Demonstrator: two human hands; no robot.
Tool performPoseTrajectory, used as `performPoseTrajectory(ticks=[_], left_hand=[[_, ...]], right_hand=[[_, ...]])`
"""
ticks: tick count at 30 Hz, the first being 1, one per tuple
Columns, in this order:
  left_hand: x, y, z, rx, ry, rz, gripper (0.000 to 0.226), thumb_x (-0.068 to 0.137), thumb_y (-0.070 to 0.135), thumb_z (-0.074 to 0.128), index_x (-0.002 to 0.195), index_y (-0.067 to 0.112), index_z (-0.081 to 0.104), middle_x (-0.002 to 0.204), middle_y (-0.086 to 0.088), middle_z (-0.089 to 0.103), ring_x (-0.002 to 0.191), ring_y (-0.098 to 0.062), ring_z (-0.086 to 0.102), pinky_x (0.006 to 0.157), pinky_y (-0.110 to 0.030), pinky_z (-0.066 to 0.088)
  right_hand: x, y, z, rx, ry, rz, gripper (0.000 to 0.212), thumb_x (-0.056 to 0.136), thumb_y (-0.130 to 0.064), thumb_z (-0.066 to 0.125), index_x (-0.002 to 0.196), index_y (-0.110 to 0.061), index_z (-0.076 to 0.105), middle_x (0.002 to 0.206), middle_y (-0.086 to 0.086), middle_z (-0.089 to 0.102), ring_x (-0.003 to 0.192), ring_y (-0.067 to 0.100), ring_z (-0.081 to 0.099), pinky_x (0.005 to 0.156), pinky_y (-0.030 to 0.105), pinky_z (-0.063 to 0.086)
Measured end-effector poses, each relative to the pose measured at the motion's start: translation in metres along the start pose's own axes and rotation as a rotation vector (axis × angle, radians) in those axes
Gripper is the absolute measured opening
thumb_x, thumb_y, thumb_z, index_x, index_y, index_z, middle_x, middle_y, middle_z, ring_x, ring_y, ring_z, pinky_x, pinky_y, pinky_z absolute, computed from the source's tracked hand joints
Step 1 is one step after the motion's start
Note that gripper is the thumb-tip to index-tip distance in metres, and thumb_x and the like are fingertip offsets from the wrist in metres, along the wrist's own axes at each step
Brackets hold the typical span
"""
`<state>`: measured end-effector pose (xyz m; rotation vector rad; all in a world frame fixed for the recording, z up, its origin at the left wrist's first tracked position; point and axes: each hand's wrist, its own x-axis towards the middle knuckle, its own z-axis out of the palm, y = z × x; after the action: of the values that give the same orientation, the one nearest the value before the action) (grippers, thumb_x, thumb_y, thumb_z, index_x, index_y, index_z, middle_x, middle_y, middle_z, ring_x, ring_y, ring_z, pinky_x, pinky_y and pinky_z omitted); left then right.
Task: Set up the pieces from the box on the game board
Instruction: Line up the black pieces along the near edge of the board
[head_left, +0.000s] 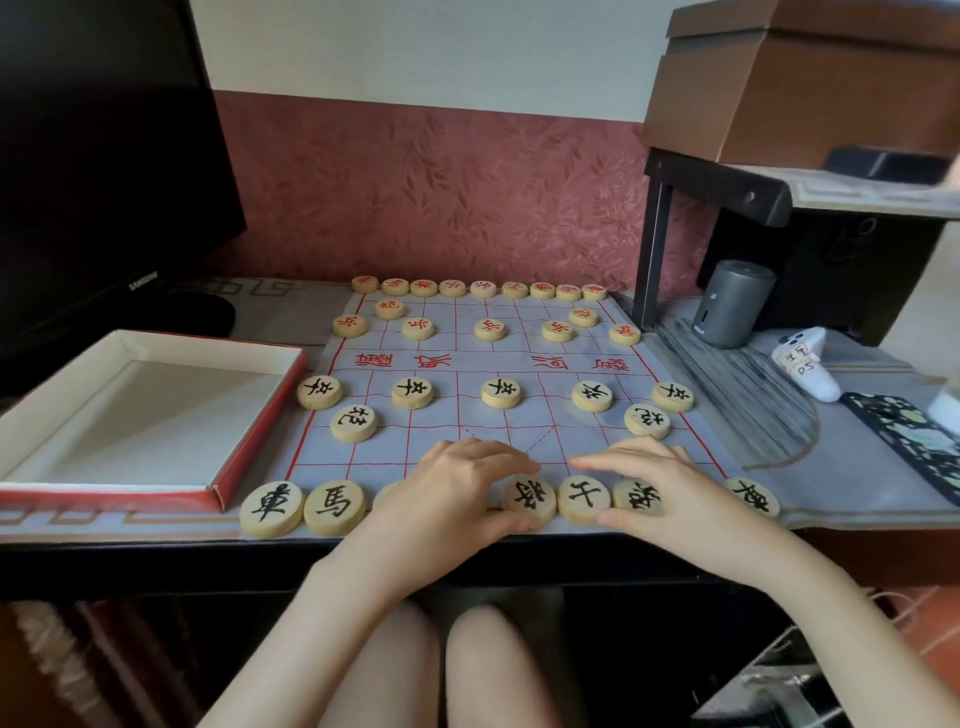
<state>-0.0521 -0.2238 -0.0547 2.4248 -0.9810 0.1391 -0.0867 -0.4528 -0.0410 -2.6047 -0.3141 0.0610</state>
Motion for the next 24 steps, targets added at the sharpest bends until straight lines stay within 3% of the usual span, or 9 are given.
performPoseTrajectory(ticks=[4, 7, 9, 11, 14, 16, 19, 21, 24], left_hand=[[0.006, 0.004, 0.003, 0.017, -0.050, 0.019, 0.053, 0.079, 0.053, 0.047, 0.127, 0.031, 0.051, 0.133, 0.017, 0.051, 0.123, 0.001, 0.040, 0.099, -0.012, 0.023], [0.008, 0.004, 0.005, 0.017, -0.093, 0.000, 0.039, 0.086, 0.034, 0.056, 0.125, 0.031, 0.052, 0.127, 0.014, 0.055, 0.114, 0.000, 0.045, 0.087, 0.000, 0.025], [0.008, 0.003, 0.007, 0.004, -0.105, -0.020, 0.035, 0.087, 0.025, 0.057, 0.122, 0.029, 0.055, 0.121, 0.014, 0.056, 0.108, -0.003, 0.047, 0.079, 0.005, 0.027], [0.009, 0.001, 0.010, -0.015, -0.098, -0.036, 0.034, 0.085, 0.027, 0.060, 0.119, 0.028, 0.057, 0.118, 0.011, 0.056, 0.107, -0.007, 0.051, 0.083, -0.001, 0.032], [0.011, -0.003, 0.015, 0.051, -0.057, -0.060, 0.050, 0.078, 0.052, 0.056, 0.120, 0.026, 0.057, 0.113, 0.005, 0.058, 0.106, -0.015, 0.052, 0.092, -0.021, 0.034], [0.014, -0.003, 0.018, 0.155, -0.030, -0.045, 0.071, 0.069, 0.069, 0.038, 0.123, 0.027, 0.055, 0.111, 0.003, 0.058, 0.106, -0.017, 0.050, 0.091, -0.024, 0.030], [0.015, -0.001, 0.022, 0.220, 0.014, -0.044, 0.079, 0.065, 0.075, 0.029, 0.121, 0.026, 0.057, 0.105, 0.002, 0.056, 0.102, -0.019, 0.048, 0.087, -0.024, 0.027], [0.014, -0.001, 0.022, 0.189, 0.044, -0.052, 0.079, 0.064, 0.077, 0.032, 0.116, 0.025, 0.060, 0.103, 0.002, 0.055, 0.099, -0.018, 0.047, 0.086, -0.023, 0.028], [0.011, -0.003, 0.020, 0.114, 0.034, -0.045, 0.079, 0.063, 0.077, 0.037, 0.121, 0.026, 0.057, 0.114, 0.006, 0.055, 0.107, -0.013, 0.046, 0.093, -0.023, 0.031]], right_hand=[[-0.002, 0.004, 0.002, -0.029, -0.008, 0.005, 0.044, 0.086, -0.031, 0.064, 0.123, -0.050, 0.049, 0.121, -0.022, 0.042, 0.118, 0.000, 0.031, 0.097, 0.020, 0.024], [-0.002, 0.005, 0.003, -0.039, 0.040, -0.013, 0.043, 0.084, -0.030, 0.066, 0.122, -0.047, 0.052, 0.120, -0.021, 0.045, 0.116, 0.000, 0.031, 0.095, 0.019, 0.024], [-0.002, 0.004, 0.004, -0.041, 0.052, -0.040, 0.042, 0.083, -0.031, 0.067, 0.122, -0.041, 0.054, 0.116, -0.025, 0.046, 0.109, -0.007, 0.029, 0.090, 0.009, 0.020], [-0.001, 0.003, 0.007, -0.061, 0.074, -0.076, 0.042, 0.082, -0.036, 0.068, 0.122, -0.039, 0.054, 0.110, -0.028, 0.048, 0.107, -0.007, 0.028, 0.089, 0.004, 0.016], [0.002, 0.003, 0.012, -0.117, 0.098, -0.090, 0.043, 0.079, -0.045, 0.067, 0.119, -0.038, 0.054, 0.103, -0.023, 0.047, 0.099, -0.006, 0.027, 0.084, 0.013, 0.018], [0.005, 0.003, 0.016, -0.131, 0.109, -0.082, 0.044, 0.076, -0.053, 0.066, 0.116, -0.037, 0.056, 0.096, -0.019, 0.044, 0.095, -0.002, 0.026, 0.082, 0.015, 0.019], [0.009, 0.003, 0.022, -0.149, 0.156, -0.067, 0.064, 0.060, -0.077, 0.051, 0.109, -0.036, 0.058, 0.091, -0.015, 0.044, 0.098, 0.008, 0.030, 0.085, 0.013, 0.020], [0.011, 0.003, 0.023, -0.164, 0.169, -0.062, 0.079, 0.050, -0.085, 0.040, 0.110, -0.036, 0.058, 0.097, -0.015, 0.044, 0.103, 0.009, 0.031, 0.083, 0.017, 0.020], [0.007, 0.000, 0.018, -0.132, 0.133, -0.093, 0.080, 0.059, -0.079, 0.054, 0.125, -0.035, 0.050, 0.116, -0.021, 0.040, 0.116, 0.004, 0.027, 0.090, 0.013, 0.017]])
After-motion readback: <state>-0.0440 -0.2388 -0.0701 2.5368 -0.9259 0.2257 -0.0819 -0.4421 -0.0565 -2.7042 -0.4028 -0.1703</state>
